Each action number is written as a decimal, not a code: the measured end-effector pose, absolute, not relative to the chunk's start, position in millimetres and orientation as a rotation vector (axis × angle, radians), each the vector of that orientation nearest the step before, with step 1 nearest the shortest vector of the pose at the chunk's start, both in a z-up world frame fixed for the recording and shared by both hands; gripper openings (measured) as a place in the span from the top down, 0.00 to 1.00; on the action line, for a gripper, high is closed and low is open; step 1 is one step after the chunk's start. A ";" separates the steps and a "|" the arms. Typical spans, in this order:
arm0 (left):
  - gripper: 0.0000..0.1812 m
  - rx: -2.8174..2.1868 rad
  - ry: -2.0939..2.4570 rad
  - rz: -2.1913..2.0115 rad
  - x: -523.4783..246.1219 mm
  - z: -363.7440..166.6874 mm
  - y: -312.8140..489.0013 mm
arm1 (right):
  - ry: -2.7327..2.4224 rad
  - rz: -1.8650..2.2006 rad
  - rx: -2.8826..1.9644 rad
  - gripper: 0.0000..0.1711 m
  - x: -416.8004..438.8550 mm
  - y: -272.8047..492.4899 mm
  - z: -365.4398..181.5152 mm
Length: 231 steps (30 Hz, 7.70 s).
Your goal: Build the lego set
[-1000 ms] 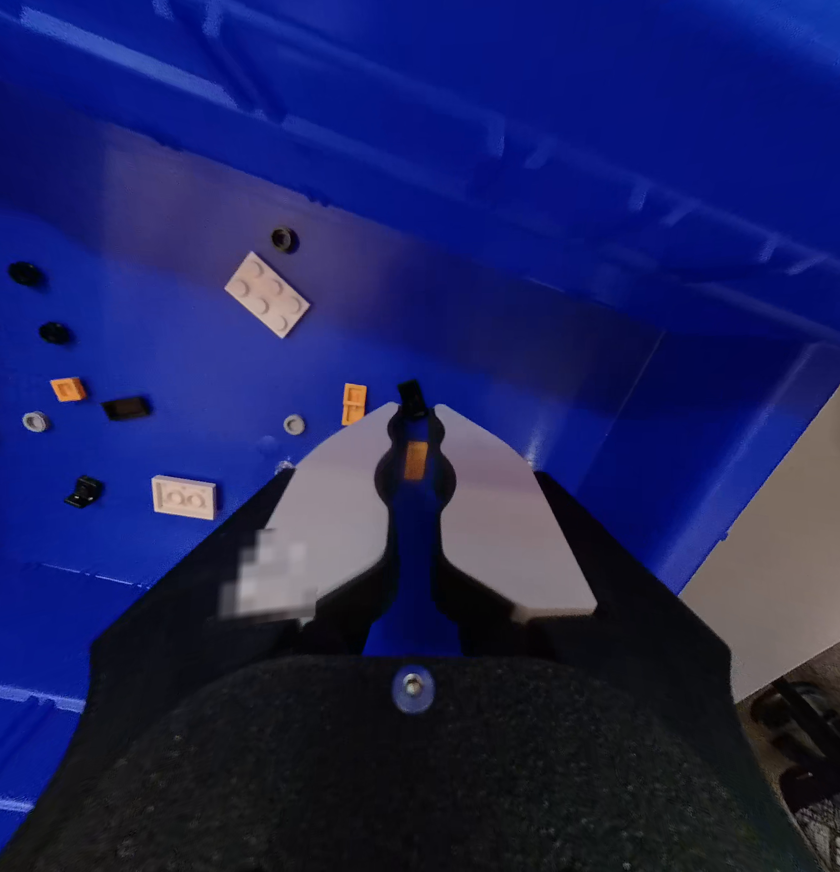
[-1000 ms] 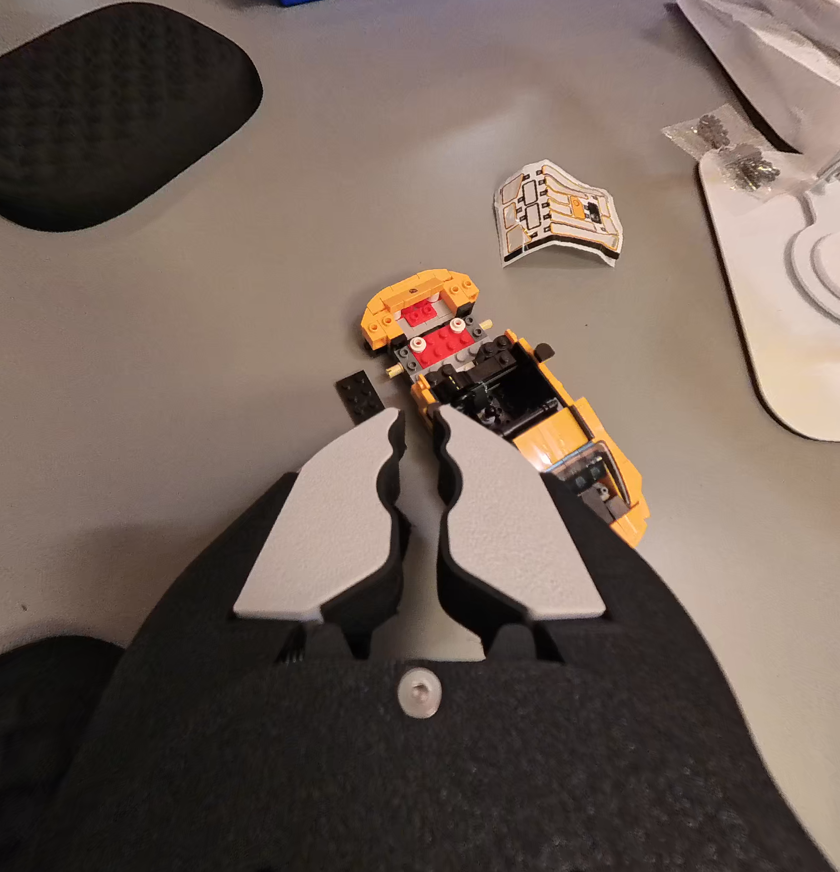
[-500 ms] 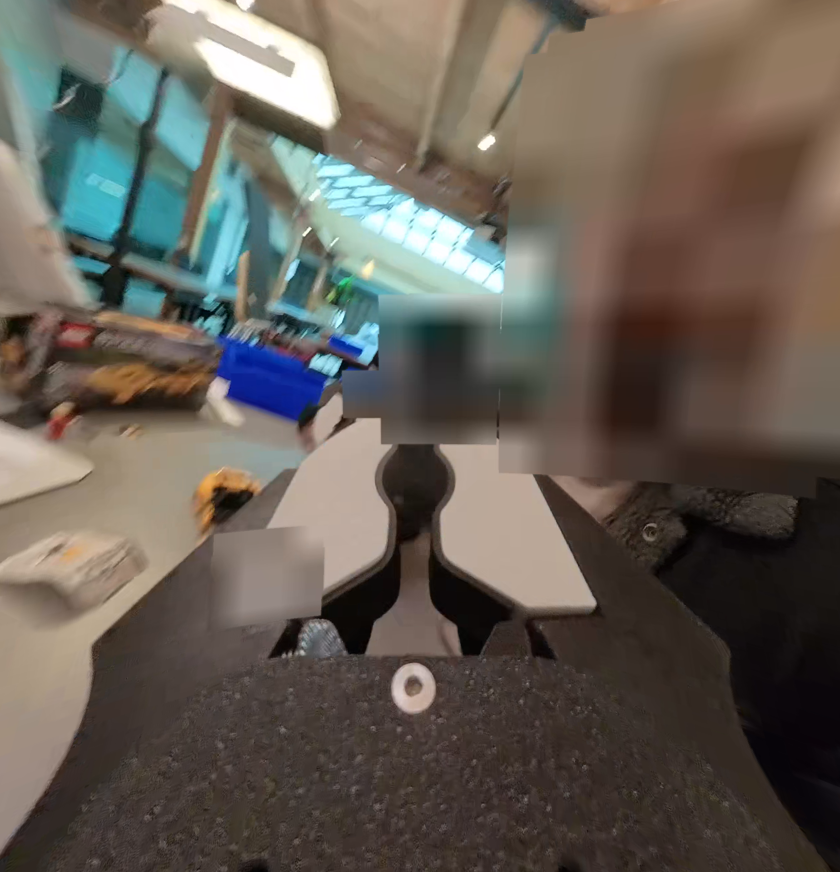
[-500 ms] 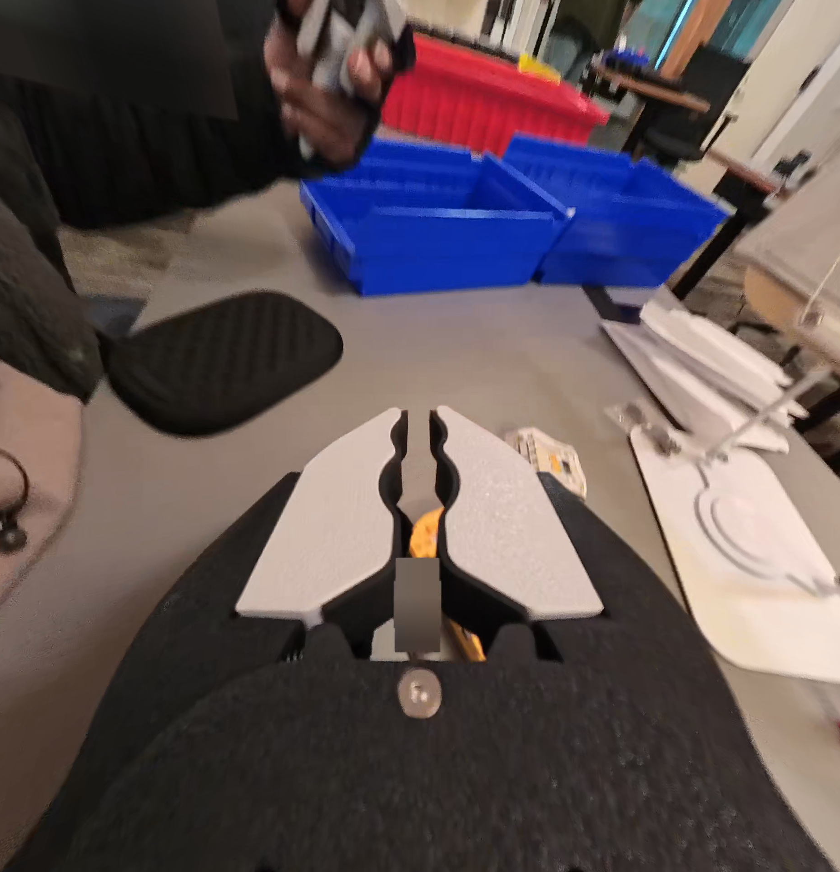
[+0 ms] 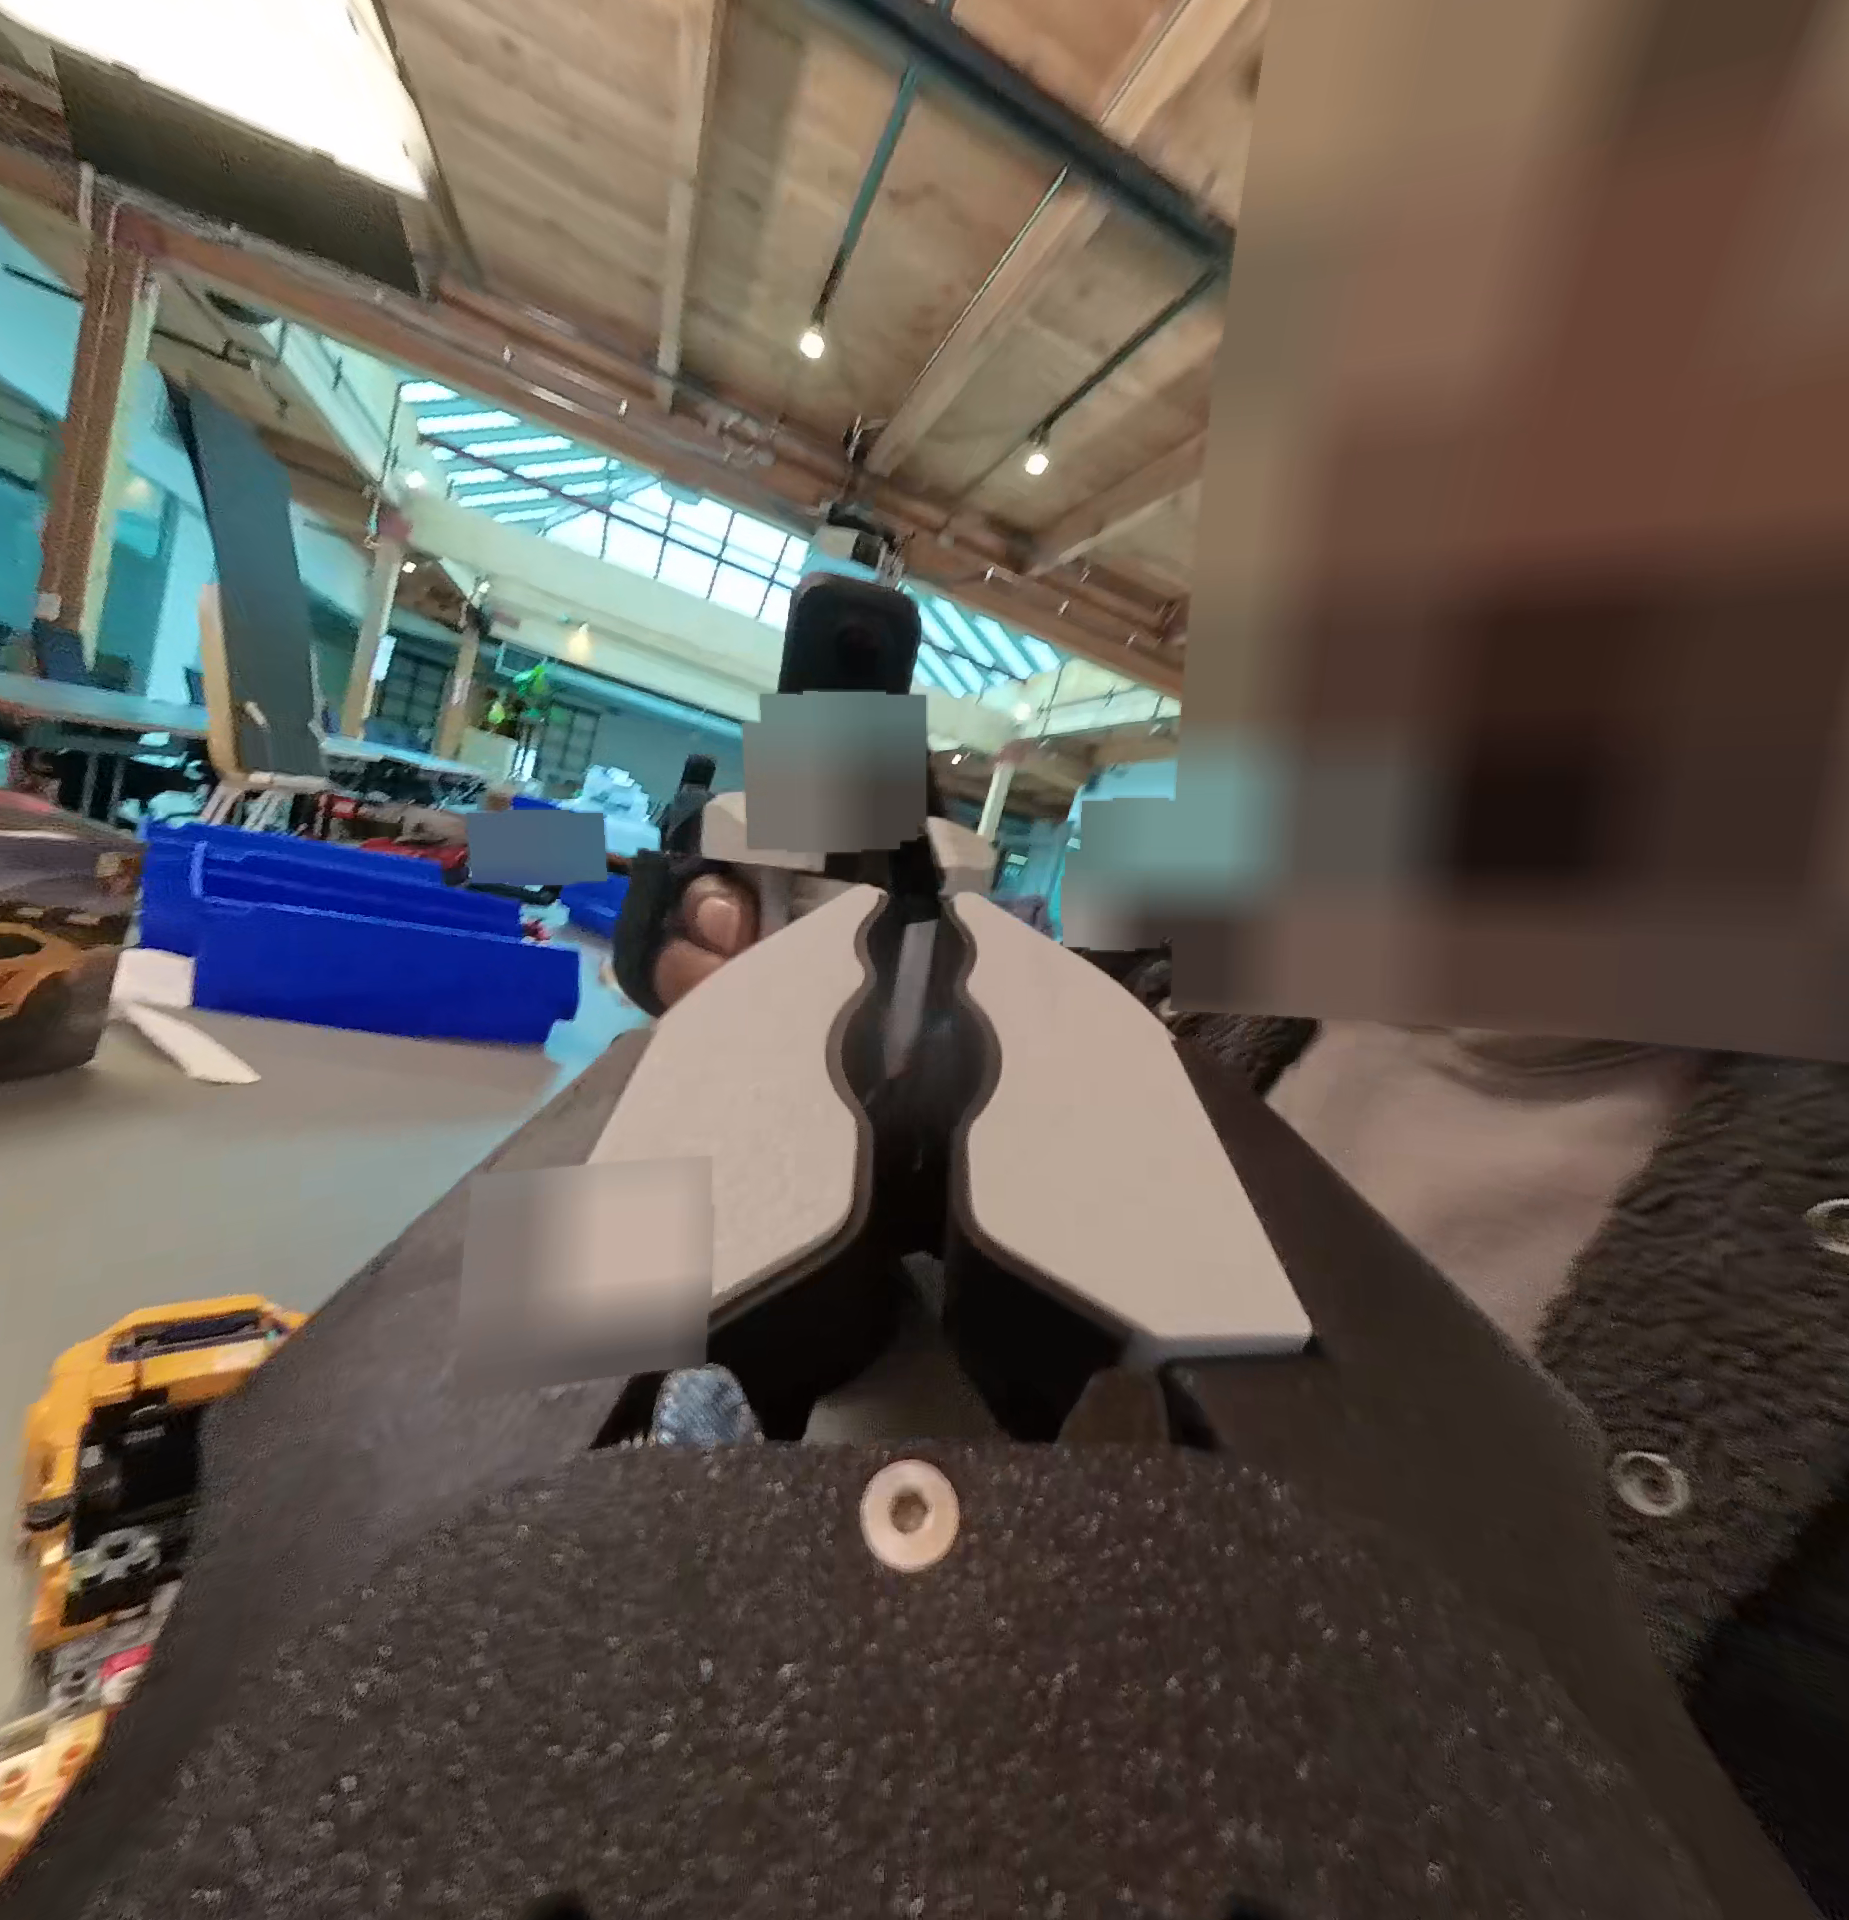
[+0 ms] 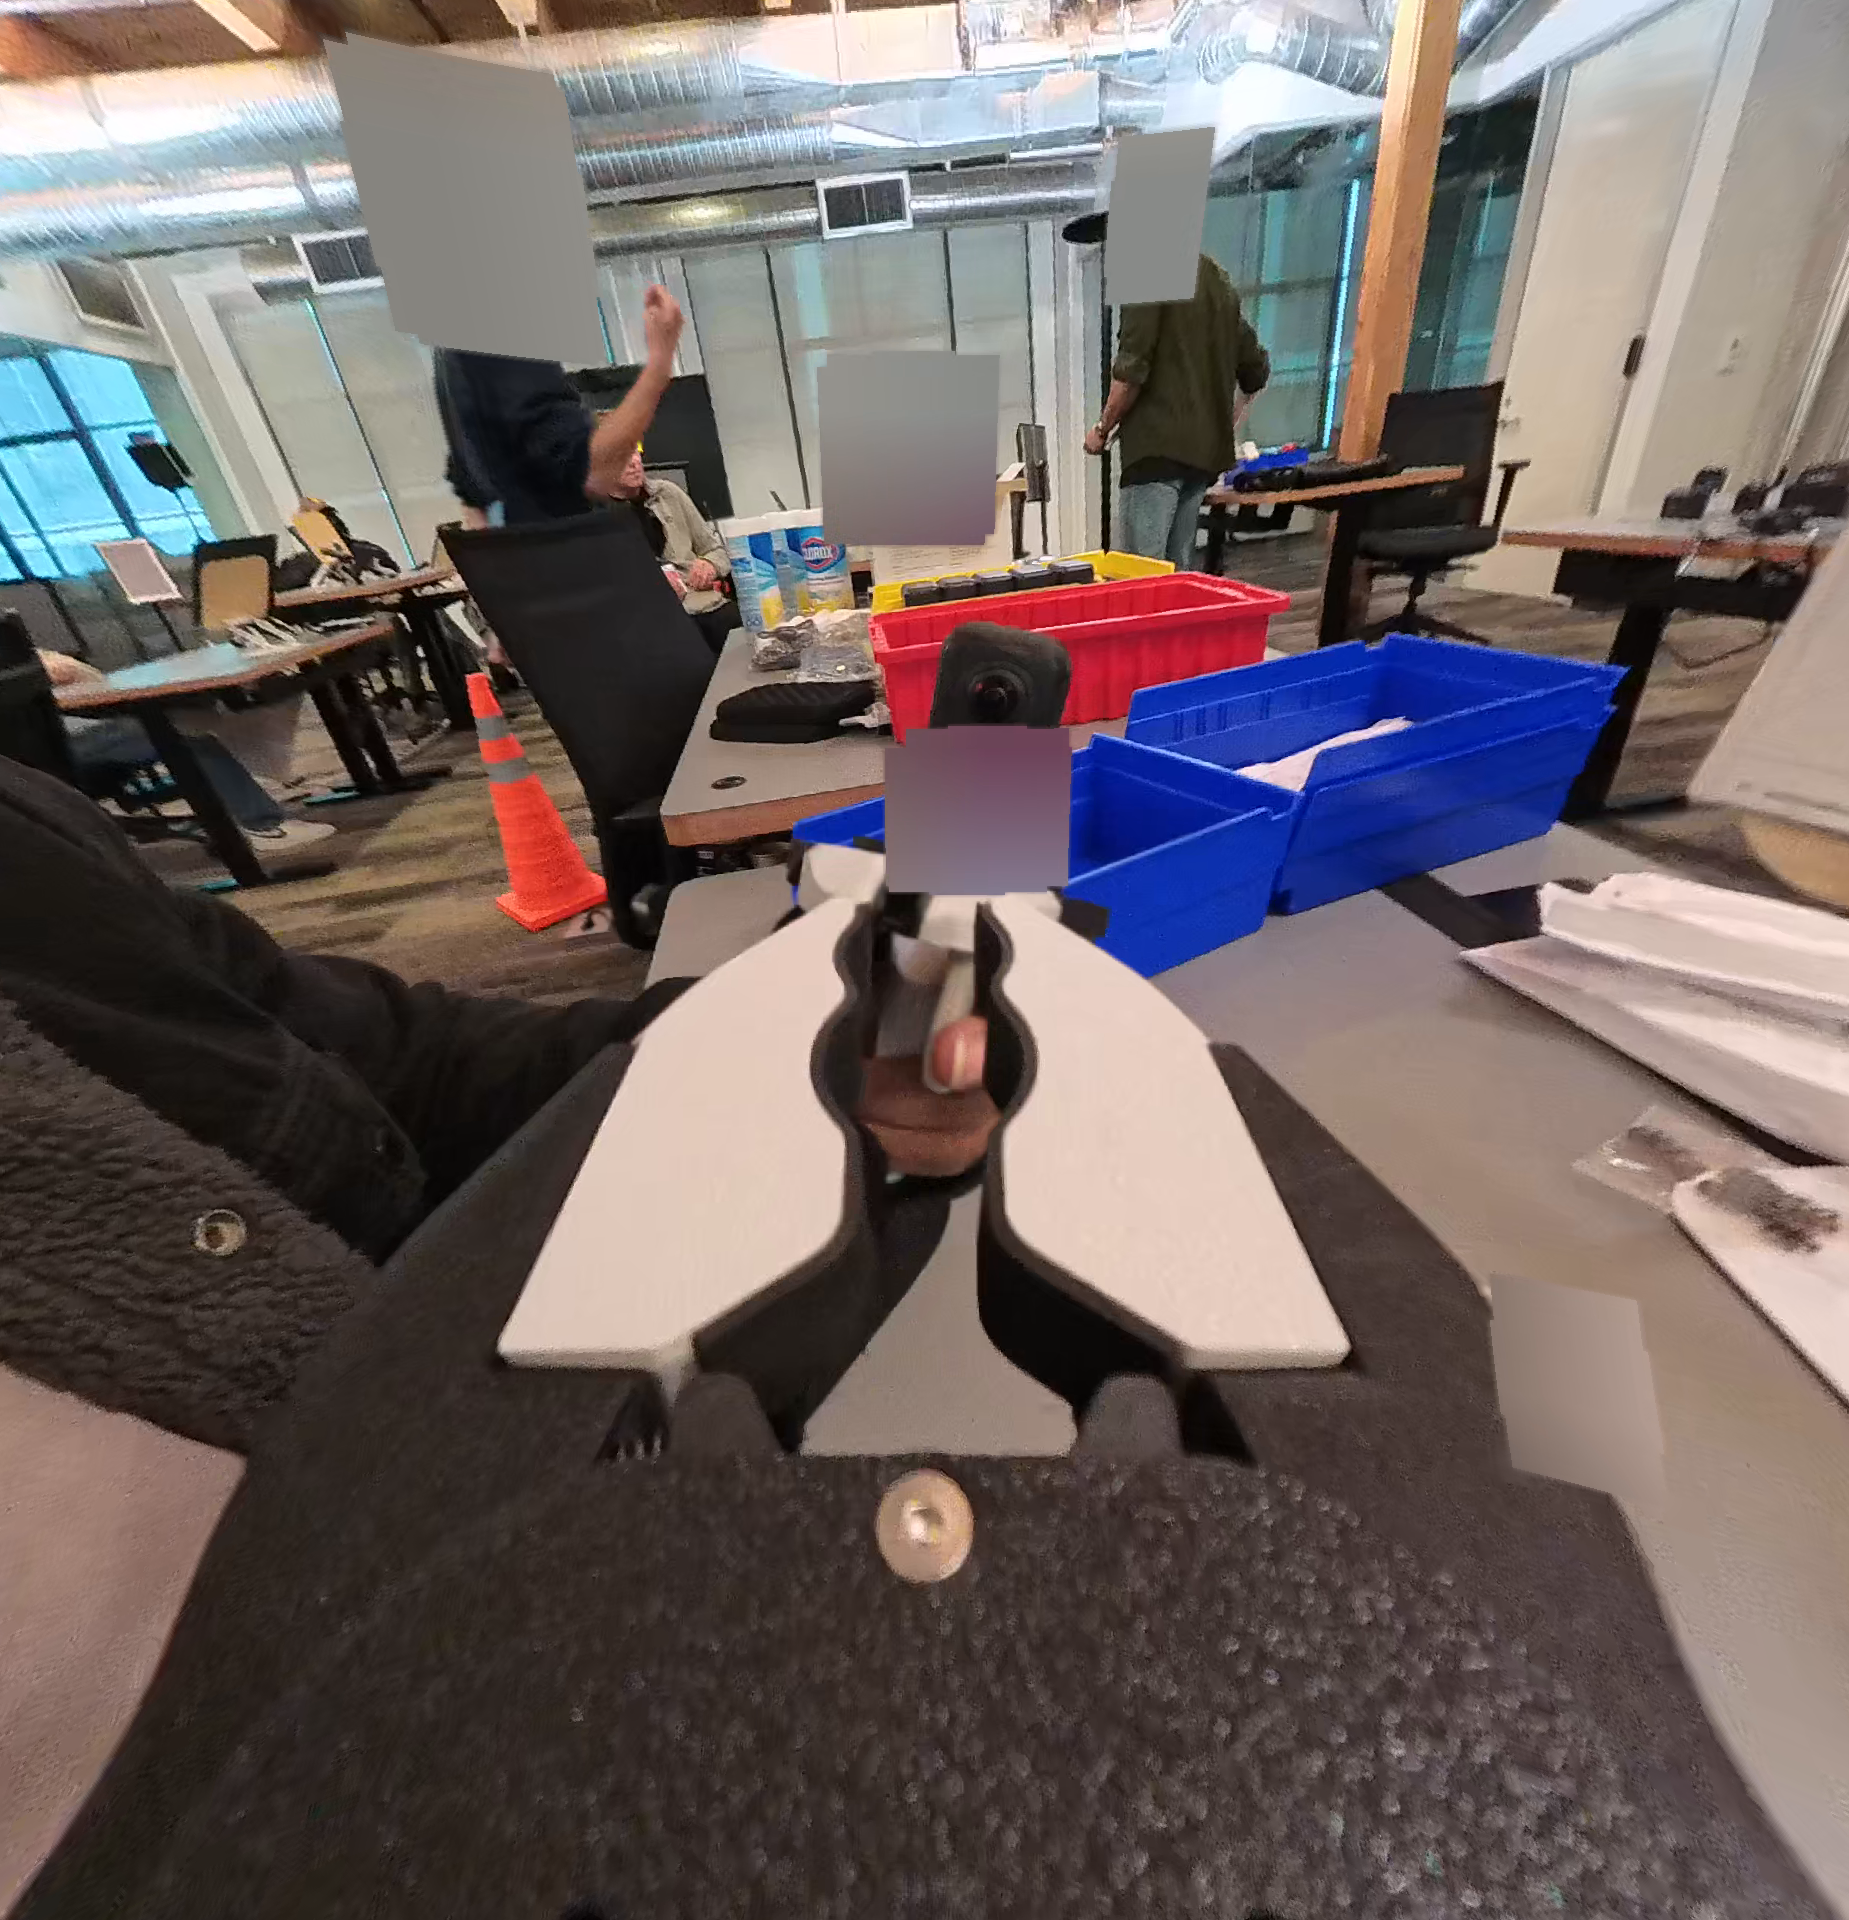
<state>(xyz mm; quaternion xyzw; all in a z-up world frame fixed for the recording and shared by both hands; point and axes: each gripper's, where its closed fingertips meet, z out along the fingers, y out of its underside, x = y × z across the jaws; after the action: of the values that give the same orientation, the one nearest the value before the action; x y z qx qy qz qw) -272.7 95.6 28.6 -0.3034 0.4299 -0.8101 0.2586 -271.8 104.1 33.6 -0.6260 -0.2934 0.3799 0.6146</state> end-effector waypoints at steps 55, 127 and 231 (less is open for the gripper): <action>0.85 -1.481 1.924 -0.991 -192.0 -185.6 95.4 | -0.631 0.607 -1.735 0.96 -113.6 132.2 -106.8; 0.86 -1.674 1.908 -1.222 -197.3 -193.8 66.3 | -1.060 0.514 -2.459 0.94 -163.2 78.6 -206.8; 0.91 -1.602 1.900 -1.133 -194.8 -191.0 69.8 | -1.247 0.357 -2.339 0.71 -181.7 51.6 -210.1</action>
<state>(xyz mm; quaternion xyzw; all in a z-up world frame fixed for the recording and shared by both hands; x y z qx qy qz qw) -194.8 69.8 -191.0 -0.5744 0.6810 -0.4060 0.2038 -181.7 51.6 -210.1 -0.8507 -0.4538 0.1299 0.2315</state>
